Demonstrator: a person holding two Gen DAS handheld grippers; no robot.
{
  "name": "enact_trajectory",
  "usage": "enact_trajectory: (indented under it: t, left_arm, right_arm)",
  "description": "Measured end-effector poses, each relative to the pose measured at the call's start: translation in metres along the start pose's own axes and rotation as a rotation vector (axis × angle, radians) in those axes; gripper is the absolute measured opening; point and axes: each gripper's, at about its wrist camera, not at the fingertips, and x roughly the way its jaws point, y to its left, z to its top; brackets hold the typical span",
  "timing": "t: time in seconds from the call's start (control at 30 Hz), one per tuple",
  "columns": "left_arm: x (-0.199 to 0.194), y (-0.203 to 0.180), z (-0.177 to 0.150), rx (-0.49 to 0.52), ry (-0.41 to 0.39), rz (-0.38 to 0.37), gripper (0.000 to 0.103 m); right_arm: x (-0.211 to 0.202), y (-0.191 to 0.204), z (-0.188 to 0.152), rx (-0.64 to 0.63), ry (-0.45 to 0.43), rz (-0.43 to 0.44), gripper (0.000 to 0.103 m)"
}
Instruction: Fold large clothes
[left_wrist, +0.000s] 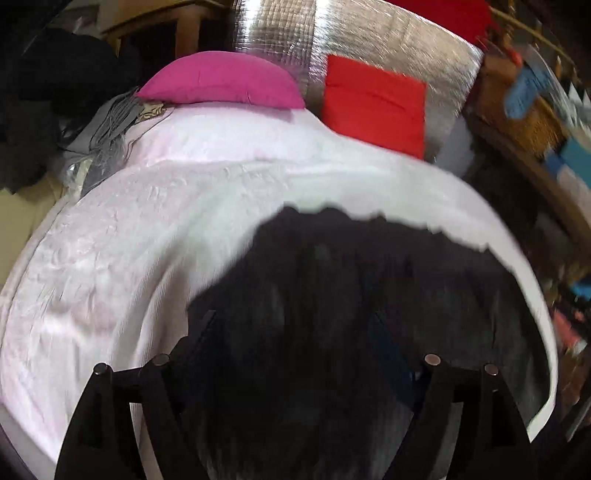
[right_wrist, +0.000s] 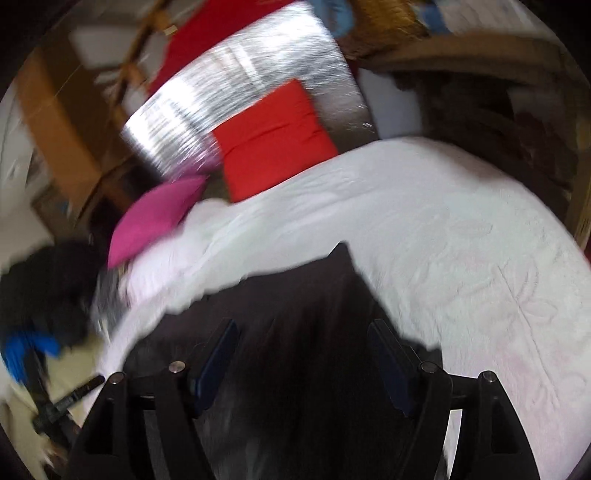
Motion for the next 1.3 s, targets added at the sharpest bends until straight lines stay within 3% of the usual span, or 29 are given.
enact_trajectory:
  t: [0.17,0.27,0.33,0.43,0.6,0.73,0.77,0.83,1.07,1.3]
  left_arm:
    - [-0.006,-0.001,-0.056,0.003,0.046,0.061,0.082]
    - [-0.005,-0.012,-0.076,0.09,-0.012,0.16,0.083]
    - [-0.001,-0.021,-0.08,0.152,-0.012,0.208,0.084]
    - [-0.003,-0.023,-0.082,0.158,-0.023,0.234,0.084]
    - [-0.018,-0.025,-0.087,0.13,-0.053,0.216,0.084]
    - [-0.019,-0.03,-0.088,0.159,-0.069,0.23,0.084]
    - [-0.018,-0.03,-0.088,0.159,-0.071,0.23,0.084]
    - [-0.018,-0.03,-0.089,0.154,-0.071,0.229,0.084]
    - [-0.015,-0.028,-0.089,0.163,-0.08,0.23,0.084]
    - [-0.014,-0.026,-0.088,0.161,-0.081,0.226,0.084]
  right_arm:
    - [-0.014,0.034,-0.051,-0.123,0.01,-0.014,0.076]
    - [-0.003,0.04,-0.08,-0.141,0.084,-0.04,0.076]
    - [0.018,0.043,-0.1,-0.174,0.165,-0.108,0.076]
    - [0.021,0.058,-0.115,-0.304,0.129,-0.19,0.076]
    - [-0.008,0.064,-0.114,-0.246,0.061,-0.071,0.076]
    - [-0.017,0.088,-0.12,-0.329,0.002,-0.02,0.07]
    - [-0.014,0.093,-0.122,-0.339,0.004,-0.007,0.061]
    - [-0.007,0.102,-0.125,-0.355,0.02,0.007,0.053]
    - [0.031,0.113,-0.144,-0.39,0.143,-0.033,0.052]
    - [0.023,0.1,-0.14,-0.35,0.152,0.001,0.052]
